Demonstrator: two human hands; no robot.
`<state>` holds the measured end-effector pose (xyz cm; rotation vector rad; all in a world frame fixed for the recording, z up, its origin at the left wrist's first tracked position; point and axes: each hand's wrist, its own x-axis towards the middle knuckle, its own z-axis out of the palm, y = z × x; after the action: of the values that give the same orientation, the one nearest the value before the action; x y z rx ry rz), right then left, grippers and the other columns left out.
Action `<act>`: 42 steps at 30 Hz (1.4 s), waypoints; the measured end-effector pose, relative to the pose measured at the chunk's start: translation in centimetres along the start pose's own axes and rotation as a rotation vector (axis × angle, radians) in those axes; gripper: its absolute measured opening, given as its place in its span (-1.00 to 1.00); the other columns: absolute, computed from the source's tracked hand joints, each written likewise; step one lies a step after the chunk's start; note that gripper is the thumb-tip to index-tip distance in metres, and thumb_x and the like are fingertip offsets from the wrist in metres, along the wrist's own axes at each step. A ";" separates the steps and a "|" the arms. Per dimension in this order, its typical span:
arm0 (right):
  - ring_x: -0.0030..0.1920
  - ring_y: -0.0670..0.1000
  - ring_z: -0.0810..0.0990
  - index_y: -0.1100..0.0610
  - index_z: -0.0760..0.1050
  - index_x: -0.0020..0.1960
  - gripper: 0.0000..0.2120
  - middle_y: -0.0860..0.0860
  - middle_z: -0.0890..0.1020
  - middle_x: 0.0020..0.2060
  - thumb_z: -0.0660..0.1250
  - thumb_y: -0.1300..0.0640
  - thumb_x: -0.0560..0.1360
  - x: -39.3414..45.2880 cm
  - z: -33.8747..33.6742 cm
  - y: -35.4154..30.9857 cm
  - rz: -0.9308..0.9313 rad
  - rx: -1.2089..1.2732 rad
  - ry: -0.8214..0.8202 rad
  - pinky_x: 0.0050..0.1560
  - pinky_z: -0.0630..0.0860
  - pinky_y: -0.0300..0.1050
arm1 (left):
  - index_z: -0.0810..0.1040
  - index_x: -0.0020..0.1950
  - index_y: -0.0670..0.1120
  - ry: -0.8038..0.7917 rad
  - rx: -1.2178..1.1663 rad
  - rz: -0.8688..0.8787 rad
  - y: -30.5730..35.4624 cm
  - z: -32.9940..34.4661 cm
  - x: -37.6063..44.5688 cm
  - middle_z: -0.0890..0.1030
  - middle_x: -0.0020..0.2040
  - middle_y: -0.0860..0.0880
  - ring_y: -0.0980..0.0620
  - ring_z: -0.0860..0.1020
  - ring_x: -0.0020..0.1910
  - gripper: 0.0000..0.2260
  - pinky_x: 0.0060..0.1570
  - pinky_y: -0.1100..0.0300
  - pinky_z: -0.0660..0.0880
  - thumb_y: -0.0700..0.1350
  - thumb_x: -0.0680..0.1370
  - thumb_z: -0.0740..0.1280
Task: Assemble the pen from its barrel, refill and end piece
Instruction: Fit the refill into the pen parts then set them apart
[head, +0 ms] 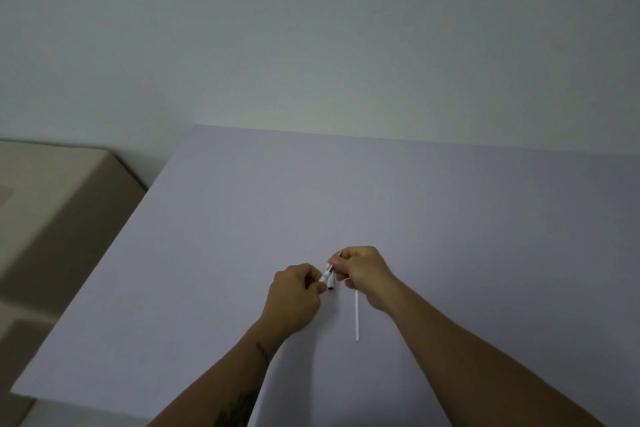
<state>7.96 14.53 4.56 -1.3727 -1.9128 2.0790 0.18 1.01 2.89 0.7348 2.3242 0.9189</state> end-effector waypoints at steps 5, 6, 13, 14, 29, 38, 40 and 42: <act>-0.13 0.05 0.56 0.15 0.67 -0.08 -0.74 0.10 0.64 -0.16 0.23 0.34 0.58 -0.6 -0.1 -0.1 0.116 0.128 -0.131 -0.19 0.53 -0.16 | 0.60 -0.22 -0.02 -0.048 0.001 -0.005 -0.8 -0.2 -0.5 0.60 -0.34 0.02 0.09 0.49 -0.39 -0.79 -0.30 0.22 0.49 -0.24 0.55 0.28; -0.12 0.06 0.56 0.17 0.67 -0.06 -0.75 0.11 0.64 -0.14 0.23 0.34 0.58 -0.7 0.0 0.0 0.128 0.160 -0.140 -0.19 0.53 -0.16 | 0.61 -0.23 -0.02 -0.041 -0.004 -0.007 -0.9 -0.2 -0.6 0.61 -0.33 0.02 0.08 0.50 -0.38 -0.79 -0.30 0.20 0.51 -0.24 0.55 0.28; -0.31 -0.03 0.51 0.22 0.62 -0.12 -0.90 0.12 0.59 -0.21 0.39 0.19 0.51 -0.6 0.4 0.6 0.110 0.137 -0.047 -0.31 0.51 -0.20 | 0.57 -0.31 0.09 0.016 -0.065 -0.030 -0.6 -0.3 -0.8 0.62 -0.34 0.06 0.09 0.54 -0.37 -0.78 -0.28 0.21 0.53 -0.16 0.50 0.40; -0.30 -0.03 0.52 0.21 0.62 -0.12 -0.91 0.12 0.59 -0.20 0.39 0.20 0.51 -0.5 0.4 0.6 0.101 0.138 -0.041 -0.30 0.52 -0.20 | 0.57 -0.32 0.09 0.019 -0.075 -0.034 -0.4 -0.3 -0.8 0.62 -0.34 0.06 0.09 0.55 -0.37 -0.78 -0.29 0.23 0.53 -0.15 0.50 0.41; -0.14 0.04 0.55 0.19 0.65 0.00 -0.88 0.11 0.65 -0.08 0.38 0.16 0.54 -0.8 -0.4 -0.1 0.083 0.147 -0.121 -0.15 0.52 -0.11 | 0.65 -0.28 0.05 -0.029 -0.210 -0.078 0.0 -0.6 -0.5 0.62 -0.35 0.02 0.28 0.50 -0.52 -0.83 -0.52 0.48 0.42 -0.12 0.51 0.41; -0.05 0.01 0.61 0.10 0.66 -0.09 -0.78 0.04 0.68 -0.11 0.25 0.22 0.61 -1.0 0.1 -0.8 0.020 0.097 -0.082 -0.12 0.56 -0.14 | 0.69 -0.16 -0.10 -0.105 -0.230 -0.055 0.8 -1.7 -0.2 0.61 -0.29 -0.03 0.00 0.52 -0.28 -0.90 -0.07 -0.03 0.60 -0.15 0.52 0.40; -0.02 0.04 0.62 0.10 0.66 -0.09 -0.73 0.06 0.67 -0.08 0.20 0.25 0.63 -1.3 0.5 -1.1 0.038 0.102 -0.110 -0.11 0.57 -0.13 | 0.69 -0.12 -0.12 -0.114 -0.211 -0.053 0.5 -2.0 -0.2 0.62 -0.26 -0.05 0.00 0.53 -0.26 -0.91 -0.05 -0.03 0.60 -0.15 0.52 0.40; -0.03 0.04 0.61 0.11 0.66 -0.05 -0.73 0.05 0.67 -0.07 0.20 0.25 0.63 -1.5 0.9 -1.1 0.048 0.104 -0.125 -0.12 0.56 -0.13 | 0.69 -0.11 -0.13 -0.118 -0.206 -0.052 -0.2 -2.6 -0.2 0.61 -0.27 -0.05 0.01 0.52 -0.28 -0.91 -0.05 -0.02 0.60 -0.15 0.52 0.40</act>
<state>7.75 13.33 6.21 -1.3098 -1.8011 2.3027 -1.37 -0.33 4.43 0.6228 2.0981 1.0441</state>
